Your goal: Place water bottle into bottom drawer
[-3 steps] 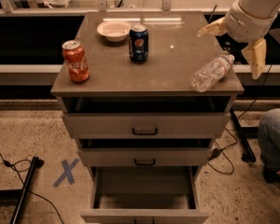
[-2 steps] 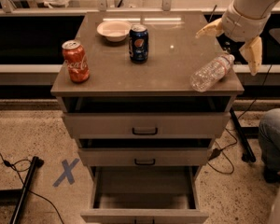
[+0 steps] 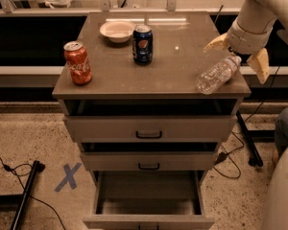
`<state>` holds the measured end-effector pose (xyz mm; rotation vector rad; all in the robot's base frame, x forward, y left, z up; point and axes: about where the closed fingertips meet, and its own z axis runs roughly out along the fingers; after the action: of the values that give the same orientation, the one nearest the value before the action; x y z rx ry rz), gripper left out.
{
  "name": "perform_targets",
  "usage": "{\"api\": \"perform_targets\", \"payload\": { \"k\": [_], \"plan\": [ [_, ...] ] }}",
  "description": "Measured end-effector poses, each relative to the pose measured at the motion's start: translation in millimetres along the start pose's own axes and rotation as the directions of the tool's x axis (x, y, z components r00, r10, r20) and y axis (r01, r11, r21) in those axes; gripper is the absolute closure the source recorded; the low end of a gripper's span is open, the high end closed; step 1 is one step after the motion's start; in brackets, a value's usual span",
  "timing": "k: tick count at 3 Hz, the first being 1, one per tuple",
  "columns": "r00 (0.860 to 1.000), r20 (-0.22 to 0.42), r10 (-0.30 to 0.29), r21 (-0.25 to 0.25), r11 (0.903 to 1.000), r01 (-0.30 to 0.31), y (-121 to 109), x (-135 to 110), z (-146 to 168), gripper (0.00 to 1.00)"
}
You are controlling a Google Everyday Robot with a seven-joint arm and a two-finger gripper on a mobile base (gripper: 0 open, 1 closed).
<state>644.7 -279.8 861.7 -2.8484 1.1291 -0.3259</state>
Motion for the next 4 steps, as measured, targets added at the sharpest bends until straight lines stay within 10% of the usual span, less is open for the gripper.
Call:
{"api": "perform_targets", "payload": {
  "k": [4],
  "plan": [
    [0.997,0.070,-0.009,-0.039,0.9992,0.012,19.8,-17.5,20.7,0.89]
  ]
}}
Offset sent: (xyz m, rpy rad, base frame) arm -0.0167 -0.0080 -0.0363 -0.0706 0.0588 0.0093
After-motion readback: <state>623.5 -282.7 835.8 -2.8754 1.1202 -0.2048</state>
